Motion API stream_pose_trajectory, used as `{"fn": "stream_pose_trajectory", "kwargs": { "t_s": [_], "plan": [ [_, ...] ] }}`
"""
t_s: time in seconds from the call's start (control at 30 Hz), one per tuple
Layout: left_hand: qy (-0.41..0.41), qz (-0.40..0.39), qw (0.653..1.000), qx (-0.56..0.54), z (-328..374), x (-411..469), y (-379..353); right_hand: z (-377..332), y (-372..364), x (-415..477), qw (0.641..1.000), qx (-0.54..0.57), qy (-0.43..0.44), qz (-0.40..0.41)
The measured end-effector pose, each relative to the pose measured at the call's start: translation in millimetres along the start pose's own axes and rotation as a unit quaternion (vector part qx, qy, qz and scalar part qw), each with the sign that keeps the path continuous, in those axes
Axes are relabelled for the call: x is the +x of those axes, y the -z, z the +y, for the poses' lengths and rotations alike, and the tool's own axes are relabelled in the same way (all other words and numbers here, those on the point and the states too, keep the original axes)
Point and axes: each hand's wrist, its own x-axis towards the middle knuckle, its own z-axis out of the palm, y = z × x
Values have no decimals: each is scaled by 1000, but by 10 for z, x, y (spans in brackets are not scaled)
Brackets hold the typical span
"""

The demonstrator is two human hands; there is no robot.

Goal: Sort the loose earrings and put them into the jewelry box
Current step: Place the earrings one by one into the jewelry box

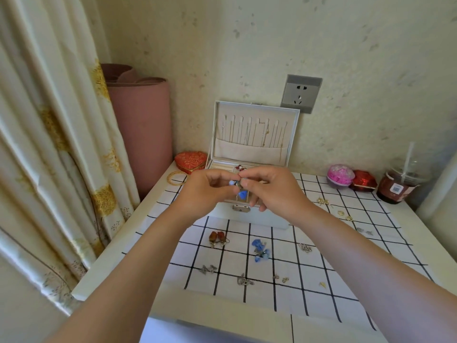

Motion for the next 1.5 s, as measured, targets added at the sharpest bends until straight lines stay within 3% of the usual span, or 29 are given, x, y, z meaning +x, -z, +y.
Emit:
{"fn": "stream_pose_trajectory", "kwargs": {
  "t_s": [0.2,0.37,0.53,0.7,0.87,1.03,1.2,1.37,1.5],
  "plan": [
    [20,89,996,-17,-113,205,11,-16,-55,254,997,51,-43,-28],
    [54,83,994,-39,-255,305,-10,85,-44,446,995,46,-84,-20],
    [28,68,997,26,-302,347,34,176,-68,550,997,19,-70,-22],
    [16,90,996,24,-294,366,39,191,-90,564,997,25,-57,-35],
    [6,90,996,28,-294,365,50,205,-59,547,998,-51,-31,28],
    [-26,78,996,27,-293,330,45,127,-7,508,996,-49,-24,-72],
    [-32,70,997,11,-328,320,44,122,-4,539,989,-72,-57,-112],
    [-17,60,996,57,-365,326,71,148,-11,565,978,-143,-75,-129],
    [-29,40,970,240,-391,328,156,156,-25,592,969,-196,-65,-136]
  ]
}}
